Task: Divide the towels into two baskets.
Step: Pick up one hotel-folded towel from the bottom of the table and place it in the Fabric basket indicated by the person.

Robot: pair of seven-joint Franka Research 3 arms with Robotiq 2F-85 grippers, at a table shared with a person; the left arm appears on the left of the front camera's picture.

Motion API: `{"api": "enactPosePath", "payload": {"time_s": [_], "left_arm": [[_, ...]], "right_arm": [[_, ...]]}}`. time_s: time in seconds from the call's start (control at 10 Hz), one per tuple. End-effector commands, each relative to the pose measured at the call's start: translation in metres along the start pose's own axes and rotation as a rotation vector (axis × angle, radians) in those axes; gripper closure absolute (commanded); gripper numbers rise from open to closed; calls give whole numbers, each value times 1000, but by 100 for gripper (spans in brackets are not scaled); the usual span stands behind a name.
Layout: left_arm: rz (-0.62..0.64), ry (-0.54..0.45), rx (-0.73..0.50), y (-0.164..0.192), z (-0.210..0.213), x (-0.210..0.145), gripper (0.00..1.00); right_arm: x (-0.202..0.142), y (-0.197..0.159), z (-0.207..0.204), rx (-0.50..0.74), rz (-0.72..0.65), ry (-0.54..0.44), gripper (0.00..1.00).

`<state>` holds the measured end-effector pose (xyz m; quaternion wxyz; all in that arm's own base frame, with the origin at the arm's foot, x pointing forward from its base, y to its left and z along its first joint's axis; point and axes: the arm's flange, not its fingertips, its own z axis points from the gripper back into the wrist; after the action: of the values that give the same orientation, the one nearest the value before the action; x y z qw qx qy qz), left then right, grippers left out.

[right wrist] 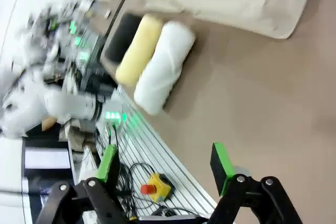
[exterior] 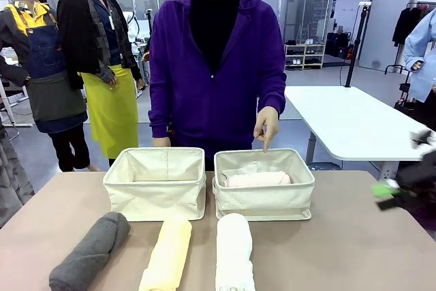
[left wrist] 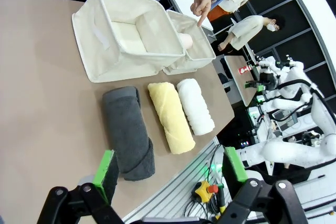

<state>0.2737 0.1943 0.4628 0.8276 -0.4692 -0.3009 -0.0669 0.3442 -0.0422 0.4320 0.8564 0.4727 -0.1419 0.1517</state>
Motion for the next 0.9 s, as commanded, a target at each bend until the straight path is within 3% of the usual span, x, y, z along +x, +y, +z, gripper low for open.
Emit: {"api": "enactPosePath", "payload": {"time_s": [0.0, 0.3, 0.8], "left_arm": [[-20, -18, -25, 0, 3, 1, 0], [-20, -18, -25, 0, 3, 1, 0], [-20, -18, -25, 0, 3, 1, 0]], "right_arm": [[-4, 49, -88, -119, -130, 6, 12], [9, 104, -185, -244, -122, 82, 12], [-7, 141, -291, -549, -95, 213, 12]]}}
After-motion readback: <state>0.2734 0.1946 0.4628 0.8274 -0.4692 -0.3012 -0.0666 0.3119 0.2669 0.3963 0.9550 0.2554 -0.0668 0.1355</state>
